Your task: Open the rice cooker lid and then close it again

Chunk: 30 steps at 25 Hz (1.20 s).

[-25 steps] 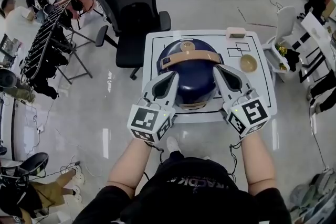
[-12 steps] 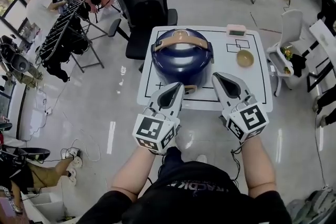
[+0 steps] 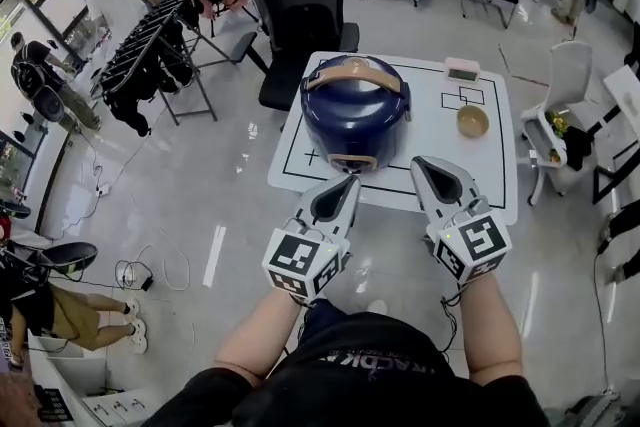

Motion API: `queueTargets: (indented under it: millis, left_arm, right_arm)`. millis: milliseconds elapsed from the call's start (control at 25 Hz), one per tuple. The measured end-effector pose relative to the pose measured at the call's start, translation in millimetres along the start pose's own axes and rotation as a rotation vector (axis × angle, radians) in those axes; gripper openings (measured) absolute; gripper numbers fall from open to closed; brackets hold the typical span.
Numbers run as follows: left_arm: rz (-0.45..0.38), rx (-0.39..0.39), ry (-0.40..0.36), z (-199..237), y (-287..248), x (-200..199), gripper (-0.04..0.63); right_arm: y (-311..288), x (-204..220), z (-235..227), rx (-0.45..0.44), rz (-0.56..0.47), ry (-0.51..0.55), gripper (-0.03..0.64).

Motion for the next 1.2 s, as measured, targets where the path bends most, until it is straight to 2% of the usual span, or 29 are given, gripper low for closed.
queueTargets:
  millis: [600, 1200]
  left_arm:
    - [-0.012, -0.017, -0.018, -1, 13, -6, 0.003]
    - [-0.012, -0.002, -0.016, 1, 15, -9, 0.003]
  right_arm:
    - [0, 3, 18, -0.032, 0.001, -0.011, 0.001]
    - [1, -1, 25, -0.021, 0.001, -0.007, 0.0]
Point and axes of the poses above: the fingertips, and each gripper's own axes: y backward along the fingers, z to its left, x out of its underside, the point moved 2 cm from there along y, backward along the fingers, and after that the axes turned 10 degrees about -z, right-handed, at the moved point
